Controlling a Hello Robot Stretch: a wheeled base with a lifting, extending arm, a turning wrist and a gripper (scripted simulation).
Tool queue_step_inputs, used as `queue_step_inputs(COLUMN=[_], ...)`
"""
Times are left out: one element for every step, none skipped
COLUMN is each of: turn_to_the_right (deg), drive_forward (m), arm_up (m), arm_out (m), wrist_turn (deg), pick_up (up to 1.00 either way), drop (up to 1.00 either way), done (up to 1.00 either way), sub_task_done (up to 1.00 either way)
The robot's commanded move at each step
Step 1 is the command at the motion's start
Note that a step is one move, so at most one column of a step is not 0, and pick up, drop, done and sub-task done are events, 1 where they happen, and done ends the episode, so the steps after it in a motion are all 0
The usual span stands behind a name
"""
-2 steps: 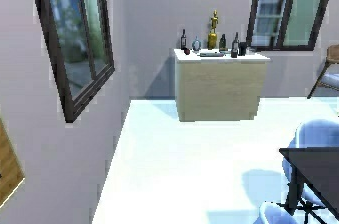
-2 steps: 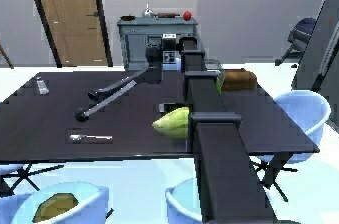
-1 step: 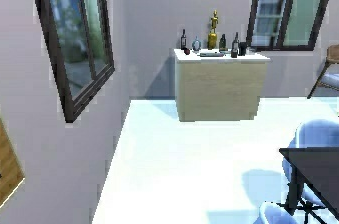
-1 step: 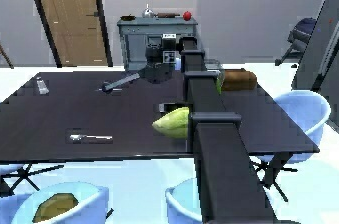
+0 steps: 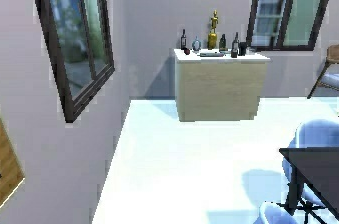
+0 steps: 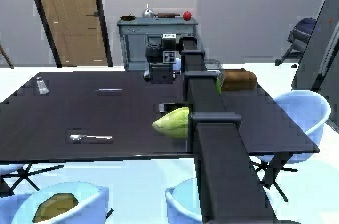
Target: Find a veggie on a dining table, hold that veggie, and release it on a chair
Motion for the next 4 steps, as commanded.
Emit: queue_step_inputs(turn_to_the_right=[0.0,0.0,0.0,0.0], drive_forward=[0.00,0.00,0.00,0.00], arm_up=[0.00,-0.24,0.00,0.10], arm_out=[0.00,0.00,0.00,0.00], wrist_turn=[21.0,0.0,0.0,0.0], pick_up=[0.00,0.00,1.00,0.00], drop=[0.00,0.00,0.00,0.00], done=[0.00,0.00,0.00,0.00], sub_task_done=[0.00,0.00,0.00,0.00])
